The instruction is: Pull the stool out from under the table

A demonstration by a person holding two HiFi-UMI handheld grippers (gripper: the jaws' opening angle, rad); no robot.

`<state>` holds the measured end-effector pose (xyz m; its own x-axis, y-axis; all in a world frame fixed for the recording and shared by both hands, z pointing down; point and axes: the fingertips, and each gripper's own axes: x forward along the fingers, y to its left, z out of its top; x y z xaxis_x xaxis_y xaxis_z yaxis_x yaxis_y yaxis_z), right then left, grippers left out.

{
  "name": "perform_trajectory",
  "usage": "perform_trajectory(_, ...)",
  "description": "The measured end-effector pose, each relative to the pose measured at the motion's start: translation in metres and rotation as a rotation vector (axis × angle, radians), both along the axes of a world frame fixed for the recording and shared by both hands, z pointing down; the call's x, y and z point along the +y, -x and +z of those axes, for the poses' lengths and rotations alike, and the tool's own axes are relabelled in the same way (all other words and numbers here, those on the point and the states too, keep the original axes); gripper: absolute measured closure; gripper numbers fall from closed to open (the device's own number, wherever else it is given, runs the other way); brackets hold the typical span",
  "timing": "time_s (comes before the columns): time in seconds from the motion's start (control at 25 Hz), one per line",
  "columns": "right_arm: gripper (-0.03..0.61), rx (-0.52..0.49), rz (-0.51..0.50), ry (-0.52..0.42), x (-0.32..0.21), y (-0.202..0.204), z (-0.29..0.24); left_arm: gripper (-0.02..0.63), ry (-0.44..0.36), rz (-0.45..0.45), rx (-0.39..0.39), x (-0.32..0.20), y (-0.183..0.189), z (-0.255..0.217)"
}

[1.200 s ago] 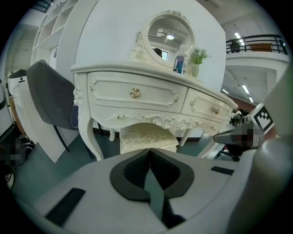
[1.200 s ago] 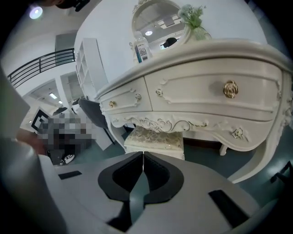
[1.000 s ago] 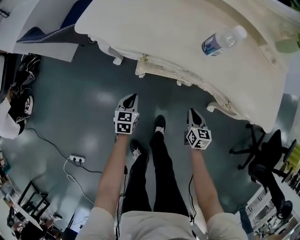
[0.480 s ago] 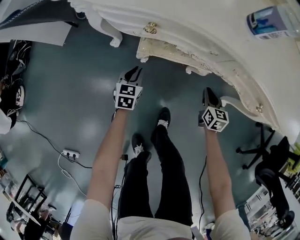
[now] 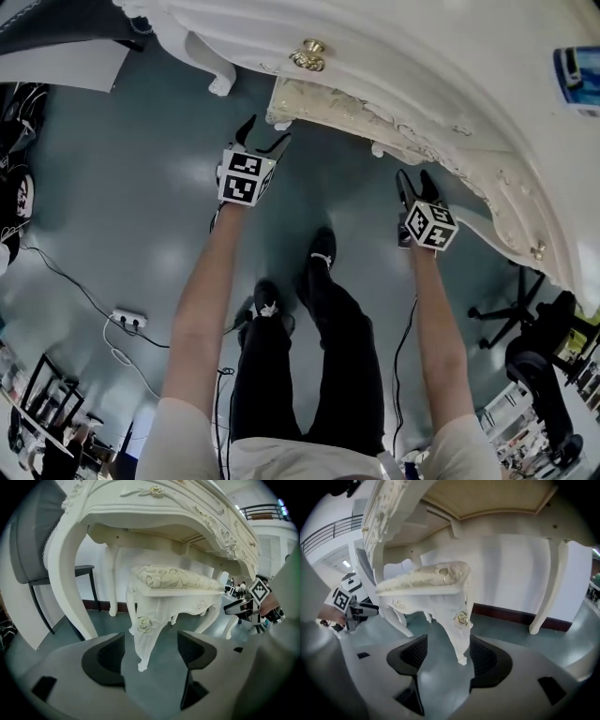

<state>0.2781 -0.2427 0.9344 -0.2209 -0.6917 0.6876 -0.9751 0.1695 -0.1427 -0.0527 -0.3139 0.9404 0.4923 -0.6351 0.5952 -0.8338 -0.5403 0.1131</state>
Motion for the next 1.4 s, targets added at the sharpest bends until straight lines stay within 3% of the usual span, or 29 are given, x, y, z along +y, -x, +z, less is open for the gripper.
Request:
perform_trajectory(0.16, 0.298, 0.087, -0.071, 0.027, -0.019, -0.007, 0.013, 0.253, -0.023, 0.037, -0.017, -0.015, -0.001, 0.003)
perform_trajectory(0.4, 0.297, 0.128, -0.145, 0.040, -0.045, -0.007, 0.016, 0.250, 0.002, 0.124, -0.058, -0.022, -0.027, 0.016)
perform_trajectory(0.56, 0.298, 0.144, -0.206, 0.074, -0.048, -0.002, 0.021, 0.249, 0.016, 0.085, -0.085, -0.026, -0.031, 0.023)
perform_trajectory(0.72, 0.299, 0.157, -0.204, 0.076, -0.050, -0.001, 0.023, 0.296, 0.017, 0.035, -0.092, -0.032, -0.024, 0.022)
perform_trajectory(1.4, 0.299, 0.150, -0.171, 0.109, -0.012, 0.004, 0.024, 0.313, 0.031, 0.032, -0.133, 0.001, -0.017, 0.021)
